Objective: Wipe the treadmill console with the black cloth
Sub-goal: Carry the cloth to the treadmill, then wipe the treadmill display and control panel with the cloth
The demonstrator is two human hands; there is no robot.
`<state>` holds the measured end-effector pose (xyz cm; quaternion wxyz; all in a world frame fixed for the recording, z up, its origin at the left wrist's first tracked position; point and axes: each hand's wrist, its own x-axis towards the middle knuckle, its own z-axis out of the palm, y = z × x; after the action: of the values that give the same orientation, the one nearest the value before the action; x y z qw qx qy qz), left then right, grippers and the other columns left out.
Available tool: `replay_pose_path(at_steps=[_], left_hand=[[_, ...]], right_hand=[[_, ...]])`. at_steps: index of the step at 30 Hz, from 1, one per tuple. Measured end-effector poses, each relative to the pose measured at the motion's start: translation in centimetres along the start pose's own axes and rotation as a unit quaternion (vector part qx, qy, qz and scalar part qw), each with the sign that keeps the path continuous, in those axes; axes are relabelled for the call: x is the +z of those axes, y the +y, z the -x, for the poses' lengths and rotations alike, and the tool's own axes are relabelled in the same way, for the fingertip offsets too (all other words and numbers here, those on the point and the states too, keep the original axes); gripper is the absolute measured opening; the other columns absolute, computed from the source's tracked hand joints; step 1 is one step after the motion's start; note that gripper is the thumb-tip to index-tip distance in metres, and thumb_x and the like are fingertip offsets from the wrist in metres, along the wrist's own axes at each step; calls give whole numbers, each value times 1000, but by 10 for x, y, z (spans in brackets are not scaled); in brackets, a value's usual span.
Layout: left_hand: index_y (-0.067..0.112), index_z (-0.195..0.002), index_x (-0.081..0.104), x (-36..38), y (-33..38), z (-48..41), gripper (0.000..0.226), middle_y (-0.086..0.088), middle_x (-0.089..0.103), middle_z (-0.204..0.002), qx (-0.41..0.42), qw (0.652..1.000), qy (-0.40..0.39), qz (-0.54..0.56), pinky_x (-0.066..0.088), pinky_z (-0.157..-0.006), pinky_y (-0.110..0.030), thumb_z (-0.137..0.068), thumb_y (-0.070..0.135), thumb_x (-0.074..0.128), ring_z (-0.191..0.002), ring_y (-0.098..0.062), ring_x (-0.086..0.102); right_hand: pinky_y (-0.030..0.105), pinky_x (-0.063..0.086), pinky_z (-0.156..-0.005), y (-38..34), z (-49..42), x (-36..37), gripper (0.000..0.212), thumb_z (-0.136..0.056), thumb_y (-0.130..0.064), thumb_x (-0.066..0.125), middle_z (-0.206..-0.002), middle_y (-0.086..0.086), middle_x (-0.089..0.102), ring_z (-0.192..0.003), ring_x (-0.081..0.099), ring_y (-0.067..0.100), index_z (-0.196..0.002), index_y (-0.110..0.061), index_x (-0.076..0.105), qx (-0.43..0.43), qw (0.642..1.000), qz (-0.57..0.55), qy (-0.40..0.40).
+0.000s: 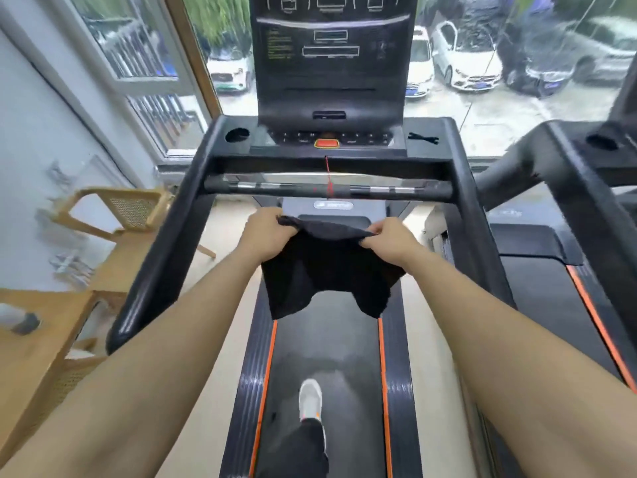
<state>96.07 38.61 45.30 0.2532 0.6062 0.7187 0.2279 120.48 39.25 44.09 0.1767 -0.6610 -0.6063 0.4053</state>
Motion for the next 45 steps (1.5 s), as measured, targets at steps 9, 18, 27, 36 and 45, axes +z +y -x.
replay_pose_path(at_steps=[9, 18, 27, 36, 45], left_hand=[[8, -89, 64, -43, 31, -191, 20, -6, 67, -93, 8, 995, 14, 97, 41, -77, -34, -90, 28, 65, -92, -26, 59], [9, -83, 68, -82, 71, -342, 21, -9, 70, -87, 1, 979, -40, 200, 43, -73, -37, -90, 27, 59, -82, -23, 61], [23, -98, 44, -109, 89, -438, 26, 3, 55, -84, 35, 998, 18, 51, 41, -64, -32, -83, 11, 62, -79, -18, 55], [27, -99, 60, -127, 103, -502, 15, 9, 62, -95, 92, 976, 199, 8, 41, -74, -25, -88, 24, 70, -85, -9, 55], [16, -108, 71, -148, 113, -585, 16, 1, 59, -105, 126, 911, 387, 58, 34, -82, -3, -93, 18, 66, -93, -6, 52]], right_hand=[[35, 36, -64, -93, -160, -51, 31, -94, -28, 55, -69, 7, 58, -67, 51, 23, -71, -8, 60, -17, 998, -45, 46], [36, 53, -86, -158, -296, -89, 23, -95, -29, 65, -98, 8, 79, -88, 73, 21, -96, -11, 79, -32, 963, -247, -104], [39, 53, -89, -185, -405, -119, 32, -93, -6, 61, -120, 16, 72, -99, 68, 26, -123, -15, 68, -62, 910, -310, -268], [40, 53, -88, -235, -469, -130, 43, -73, -8, 64, -107, 13, 73, -94, 69, 26, -114, -17, 72, -153, 896, -347, -232], [30, 51, -98, -315, -525, -142, 34, -86, 0, 63, -107, -7, 72, -100, 66, 6, -109, -22, 74, -322, 900, -209, 206]])
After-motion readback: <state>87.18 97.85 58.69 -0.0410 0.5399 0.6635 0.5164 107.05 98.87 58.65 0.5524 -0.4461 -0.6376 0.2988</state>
